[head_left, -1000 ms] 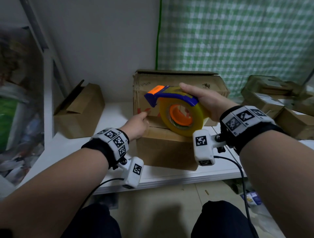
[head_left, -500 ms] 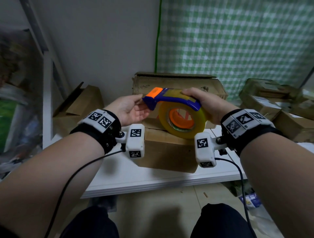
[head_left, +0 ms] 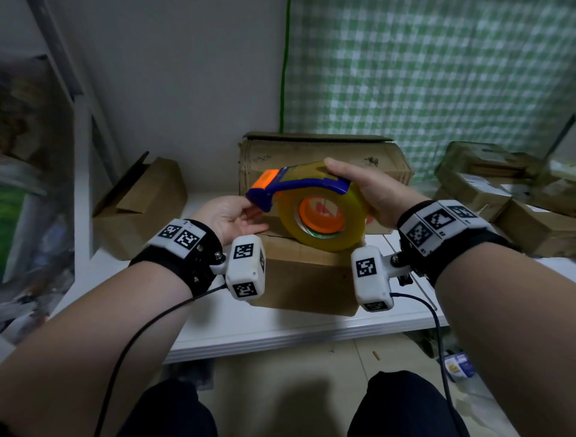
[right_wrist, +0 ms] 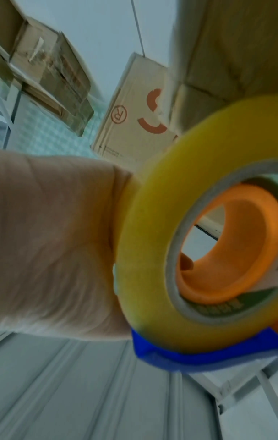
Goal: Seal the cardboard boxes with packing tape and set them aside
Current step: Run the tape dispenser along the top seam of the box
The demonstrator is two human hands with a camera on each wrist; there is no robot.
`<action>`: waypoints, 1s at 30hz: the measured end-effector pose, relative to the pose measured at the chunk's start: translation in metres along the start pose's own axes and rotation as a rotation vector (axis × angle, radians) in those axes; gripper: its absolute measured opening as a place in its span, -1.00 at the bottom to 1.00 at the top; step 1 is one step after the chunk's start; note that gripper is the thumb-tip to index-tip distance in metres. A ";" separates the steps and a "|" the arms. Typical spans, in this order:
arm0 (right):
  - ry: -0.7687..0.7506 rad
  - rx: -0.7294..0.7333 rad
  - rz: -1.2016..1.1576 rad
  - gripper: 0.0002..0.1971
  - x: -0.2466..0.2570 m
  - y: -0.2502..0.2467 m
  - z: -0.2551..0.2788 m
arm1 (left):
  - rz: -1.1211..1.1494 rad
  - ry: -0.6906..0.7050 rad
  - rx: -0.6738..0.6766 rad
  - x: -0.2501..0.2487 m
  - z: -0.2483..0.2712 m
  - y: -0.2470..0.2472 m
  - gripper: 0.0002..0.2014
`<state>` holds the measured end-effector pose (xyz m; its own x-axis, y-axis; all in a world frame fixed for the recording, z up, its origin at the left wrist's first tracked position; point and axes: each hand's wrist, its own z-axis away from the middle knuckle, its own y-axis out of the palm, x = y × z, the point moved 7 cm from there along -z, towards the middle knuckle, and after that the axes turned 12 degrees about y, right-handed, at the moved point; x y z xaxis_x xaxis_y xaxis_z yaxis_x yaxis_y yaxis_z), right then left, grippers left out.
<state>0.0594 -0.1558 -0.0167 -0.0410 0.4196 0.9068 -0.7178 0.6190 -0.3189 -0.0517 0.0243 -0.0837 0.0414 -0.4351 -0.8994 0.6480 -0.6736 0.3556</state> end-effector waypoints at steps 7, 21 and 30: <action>0.023 -0.088 0.123 -0.40 0.015 -0.010 0.001 | -0.073 0.035 -0.160 -0.004 0.007 -0.025 -0.77; 0.127 -0.176 0.505 -0.59 0.043 0.012 0.008 | -0.169 0.104 -0.159 0.023 0.006 -0.060 -0.90; 0.118 -0.337 0.833 -0.77 0.068 0.051 0.004 | -0.222 0.232 -0.187 0.023 0.015 -0.065 -0.89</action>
<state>0.0173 -0.0986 0.0298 -0.3716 0.8722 0.3182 -0.2453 0.2383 -0.9397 -0.1038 0.0491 -0.1237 0.0415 -0.1293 -0.9907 0.7872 -0.6065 0.1121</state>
